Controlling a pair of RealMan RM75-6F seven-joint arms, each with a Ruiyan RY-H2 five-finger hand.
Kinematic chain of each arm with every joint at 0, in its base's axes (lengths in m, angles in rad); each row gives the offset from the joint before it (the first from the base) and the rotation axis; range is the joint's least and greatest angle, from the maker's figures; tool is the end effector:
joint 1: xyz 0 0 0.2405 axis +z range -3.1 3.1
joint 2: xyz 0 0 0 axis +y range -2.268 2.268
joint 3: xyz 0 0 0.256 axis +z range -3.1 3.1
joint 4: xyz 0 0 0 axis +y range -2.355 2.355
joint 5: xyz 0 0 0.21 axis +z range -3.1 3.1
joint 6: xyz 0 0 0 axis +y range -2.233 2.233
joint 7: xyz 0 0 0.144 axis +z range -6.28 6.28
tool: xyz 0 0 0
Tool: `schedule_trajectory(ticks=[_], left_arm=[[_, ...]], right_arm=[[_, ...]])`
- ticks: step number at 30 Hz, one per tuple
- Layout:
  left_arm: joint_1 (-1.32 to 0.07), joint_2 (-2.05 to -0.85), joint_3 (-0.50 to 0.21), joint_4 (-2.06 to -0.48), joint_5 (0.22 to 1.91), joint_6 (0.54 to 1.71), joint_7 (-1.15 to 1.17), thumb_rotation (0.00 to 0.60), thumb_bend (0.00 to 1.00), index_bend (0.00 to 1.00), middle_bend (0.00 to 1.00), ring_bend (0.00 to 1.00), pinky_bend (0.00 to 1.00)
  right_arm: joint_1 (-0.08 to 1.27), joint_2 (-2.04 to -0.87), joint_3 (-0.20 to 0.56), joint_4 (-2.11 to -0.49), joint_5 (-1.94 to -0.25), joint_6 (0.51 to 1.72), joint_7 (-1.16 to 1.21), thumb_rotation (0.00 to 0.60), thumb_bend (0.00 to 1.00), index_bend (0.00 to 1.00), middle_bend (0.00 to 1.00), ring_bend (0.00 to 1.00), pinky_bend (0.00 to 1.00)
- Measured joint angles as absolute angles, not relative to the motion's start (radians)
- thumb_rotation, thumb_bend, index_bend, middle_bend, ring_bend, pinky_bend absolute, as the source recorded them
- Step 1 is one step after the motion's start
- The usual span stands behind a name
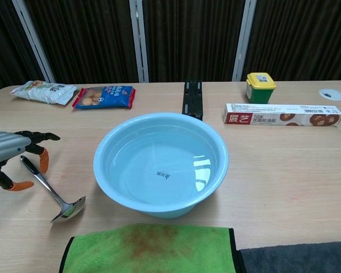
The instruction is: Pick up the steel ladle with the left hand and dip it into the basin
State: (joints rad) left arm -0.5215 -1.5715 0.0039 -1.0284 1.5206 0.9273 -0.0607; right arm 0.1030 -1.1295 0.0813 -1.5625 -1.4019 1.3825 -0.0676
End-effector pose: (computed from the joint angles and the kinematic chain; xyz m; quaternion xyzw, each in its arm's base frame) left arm -0.3019 0.3050 -0.0111 -0.7823 -0.3692 -0.2645 0.4264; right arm -0.3326 -0.1934 0.1577 0.5972 -0.3949 0.3284 0.6161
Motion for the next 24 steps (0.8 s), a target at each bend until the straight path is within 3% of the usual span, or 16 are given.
schedule_trajectory(ticks=[18, 24], left_arm=[[-0.551, -1.628, 0.02, -0.943, 1.497, 0.877, -0.051, 0.6, 0.33, 0.44, 0.0, 0.0, 0.0], [-0.556, -1.644, 0.026, -0.91, 1.493, 0.861, -0.055, 0.6, 0.39, 0.47, 0.0, 0.0, 0.0]], right_arm=[[0.11, -1.136, 0.087, -1.557, -1.375, 1.366, -0.082, 0.6, 0.0, 0.0, 0.0, 0.0, 0.0], [0.113, -1.137, 0.085, -1.558, -1.373, 1.359, -0.084, 0.6, 0.0, 0.0, 0.0, 0.0, 0.0]])
